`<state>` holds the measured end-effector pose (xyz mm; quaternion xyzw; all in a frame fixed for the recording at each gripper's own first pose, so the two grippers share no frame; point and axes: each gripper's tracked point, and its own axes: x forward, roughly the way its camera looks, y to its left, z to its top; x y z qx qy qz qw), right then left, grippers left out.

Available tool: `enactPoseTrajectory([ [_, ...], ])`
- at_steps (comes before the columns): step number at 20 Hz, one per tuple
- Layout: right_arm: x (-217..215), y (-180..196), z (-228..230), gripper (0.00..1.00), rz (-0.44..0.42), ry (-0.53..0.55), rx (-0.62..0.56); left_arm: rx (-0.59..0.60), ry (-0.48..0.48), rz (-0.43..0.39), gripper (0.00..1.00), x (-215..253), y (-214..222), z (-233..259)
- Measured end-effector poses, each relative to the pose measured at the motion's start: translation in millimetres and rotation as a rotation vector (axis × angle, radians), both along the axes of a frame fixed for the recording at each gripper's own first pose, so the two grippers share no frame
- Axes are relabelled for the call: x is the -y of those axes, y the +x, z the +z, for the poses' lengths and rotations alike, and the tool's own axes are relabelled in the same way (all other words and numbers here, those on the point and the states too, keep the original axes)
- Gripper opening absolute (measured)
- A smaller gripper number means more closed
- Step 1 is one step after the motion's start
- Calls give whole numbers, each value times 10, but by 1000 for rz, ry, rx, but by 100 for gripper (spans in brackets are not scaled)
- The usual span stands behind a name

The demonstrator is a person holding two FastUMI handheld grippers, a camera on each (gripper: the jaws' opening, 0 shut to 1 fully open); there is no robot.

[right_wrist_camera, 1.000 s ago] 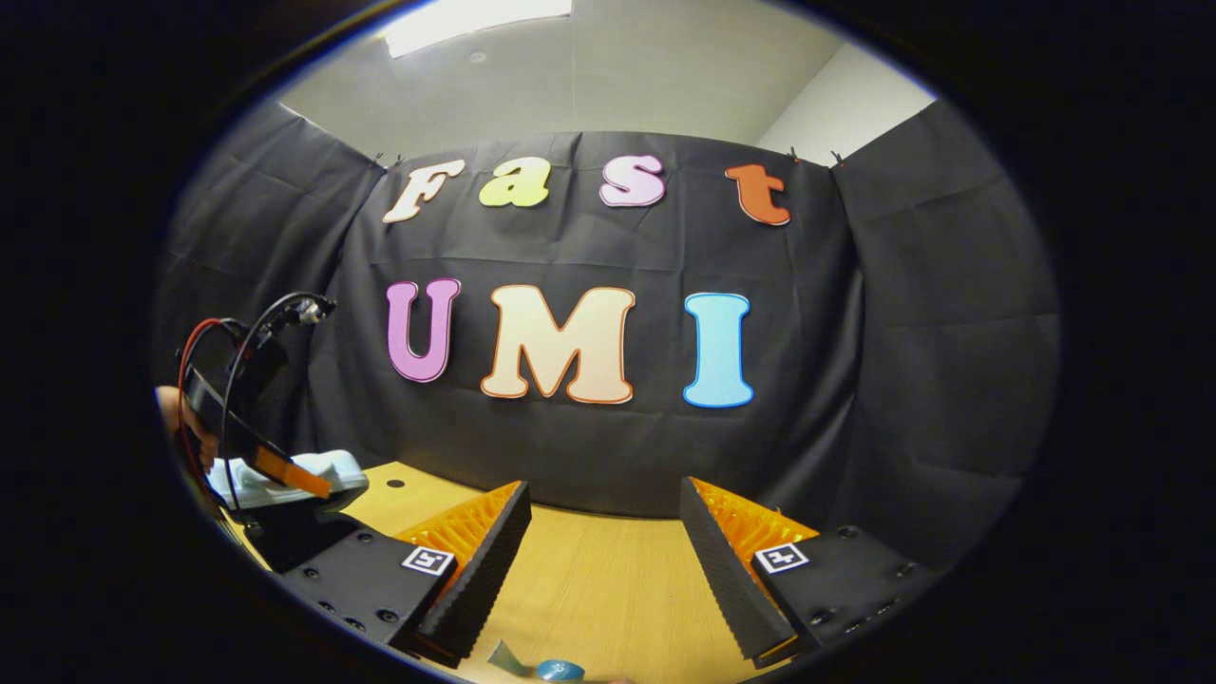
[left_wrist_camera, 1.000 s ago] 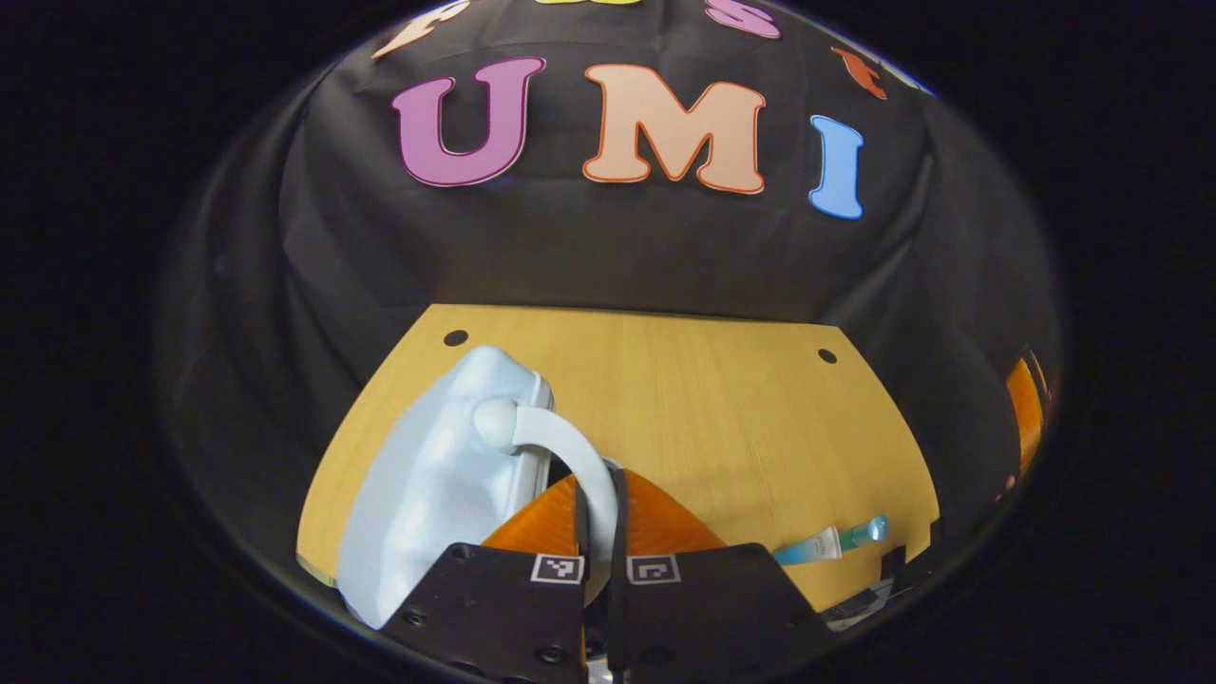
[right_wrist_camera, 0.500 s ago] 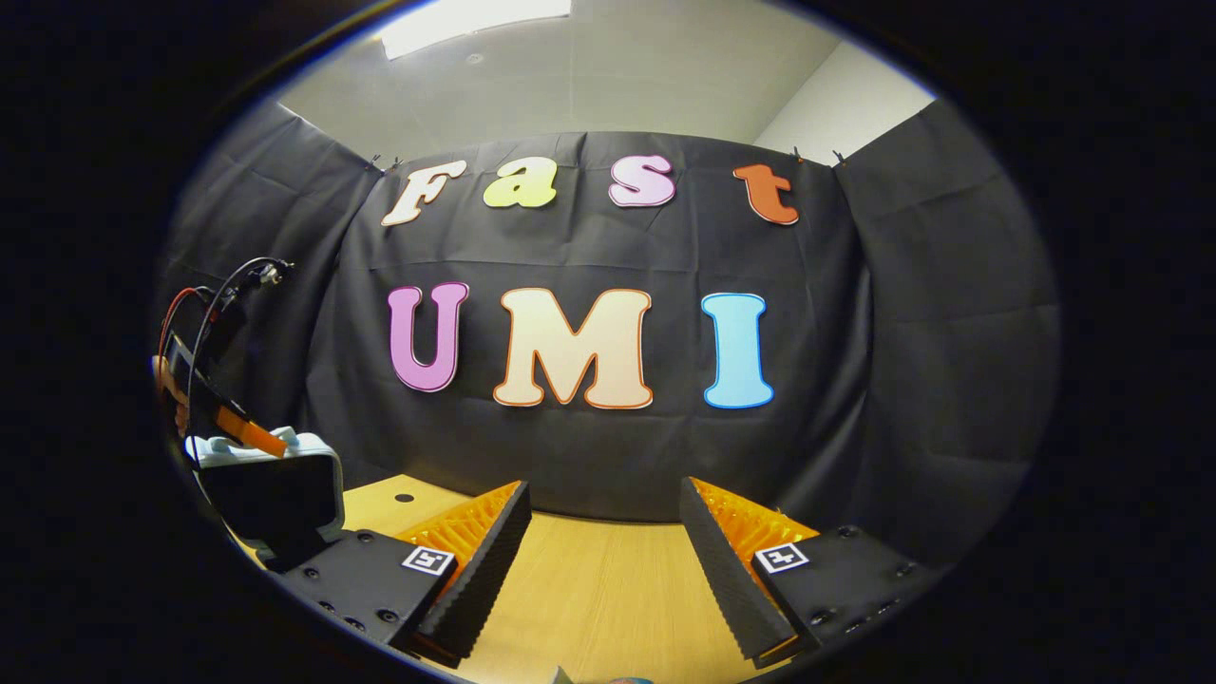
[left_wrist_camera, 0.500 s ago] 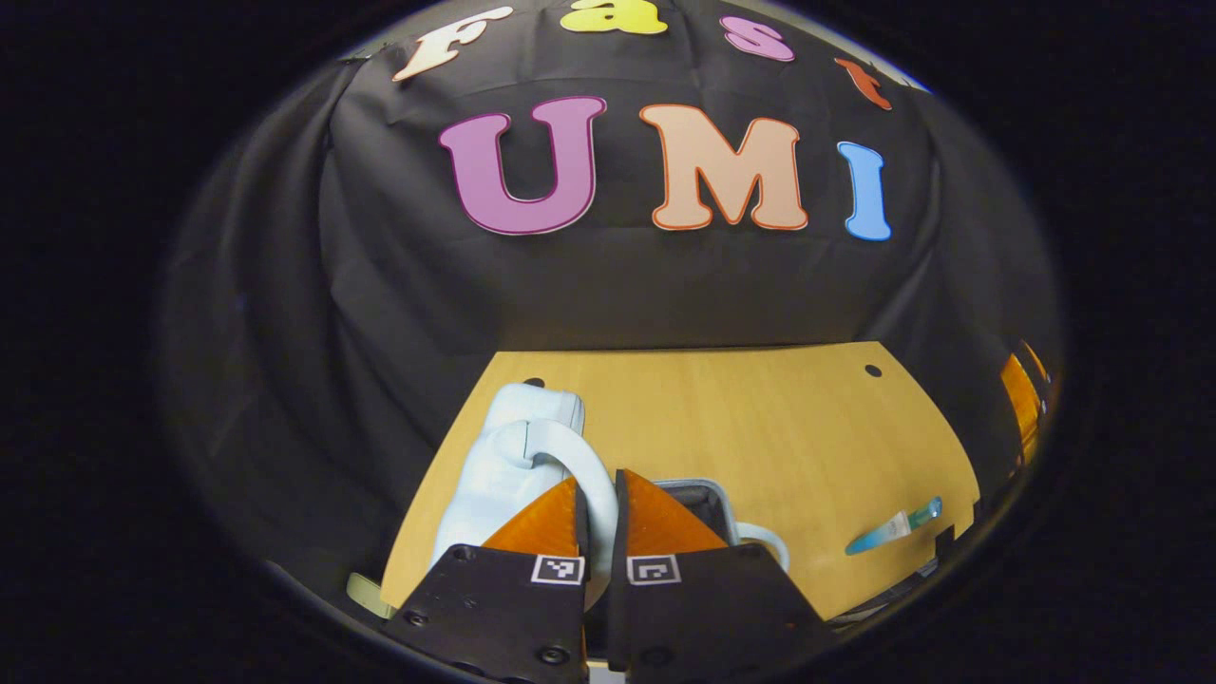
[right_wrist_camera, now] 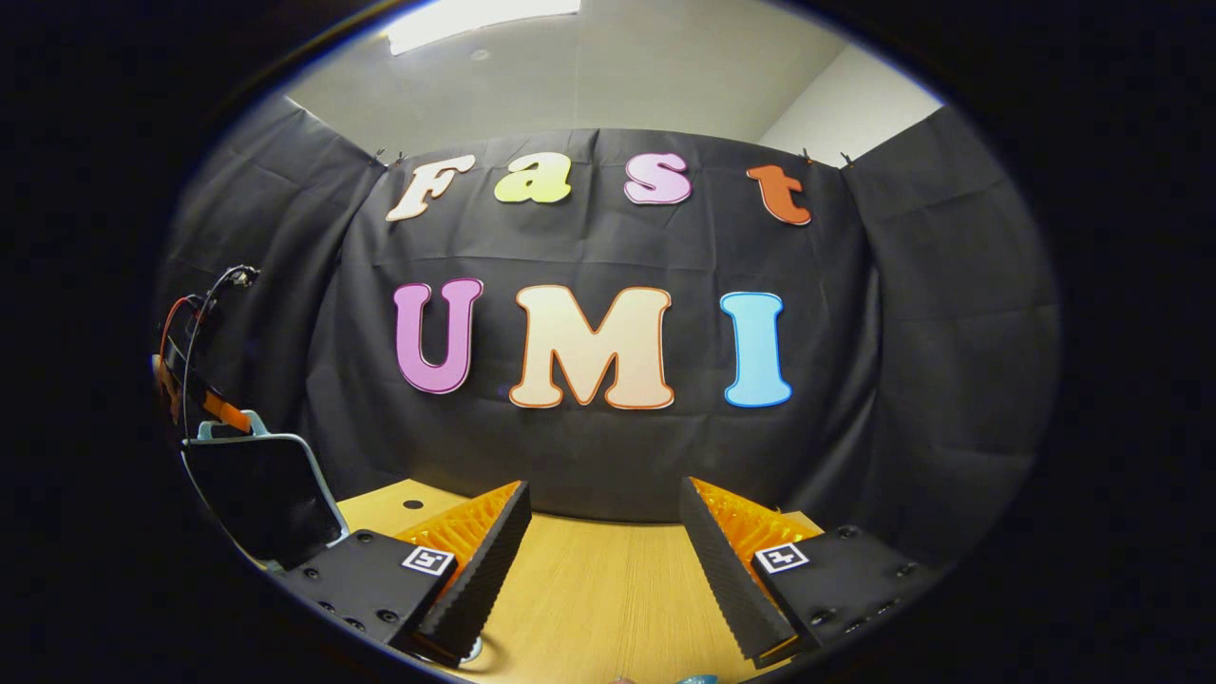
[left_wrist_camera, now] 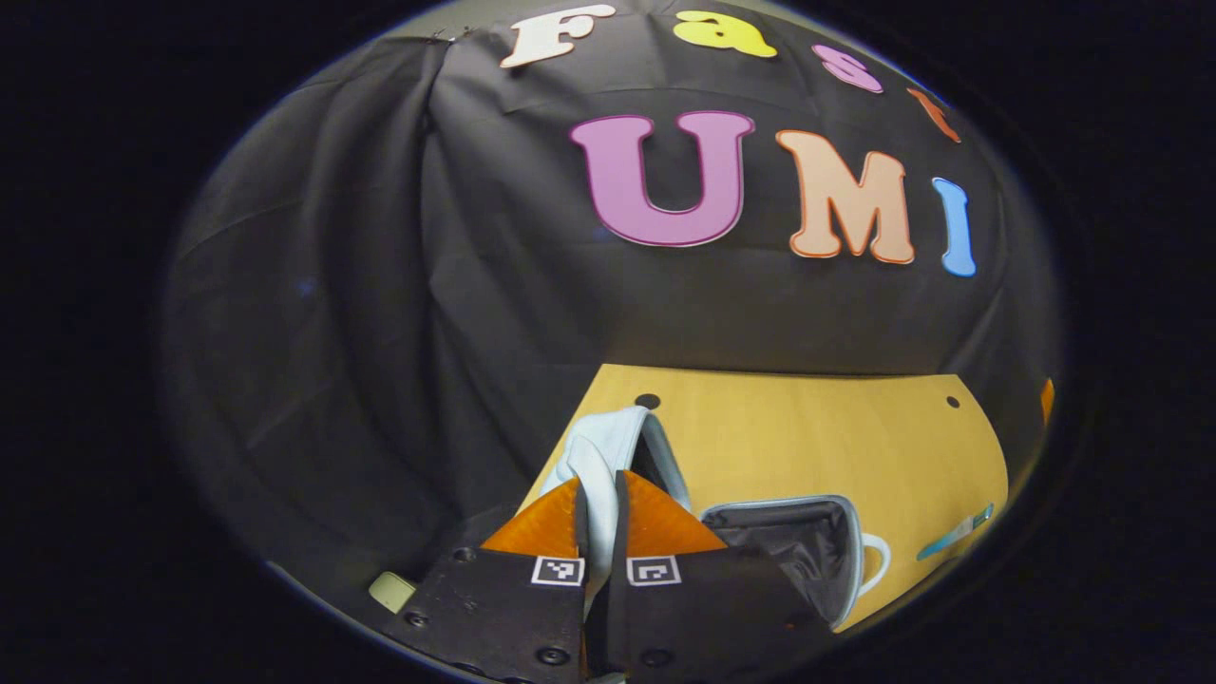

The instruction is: First open the suitcase, pack the skin care products into it, and then close the suitcase.

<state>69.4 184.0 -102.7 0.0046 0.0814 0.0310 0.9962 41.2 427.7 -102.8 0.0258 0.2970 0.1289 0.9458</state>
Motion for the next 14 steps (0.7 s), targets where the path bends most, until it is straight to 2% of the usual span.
enactPoseTrajectory([
  [3,-68,51,12,98,-5,1,2,7,-20,73,2,-332,-22,-119],
  [6,-122,63,63,98,-5,2,14,12,6,121,0,-636,-45,-181],
  [14,-239,76,56,98,11,-38,7,-70,-113,229,0,-1018,-234,-735],
])
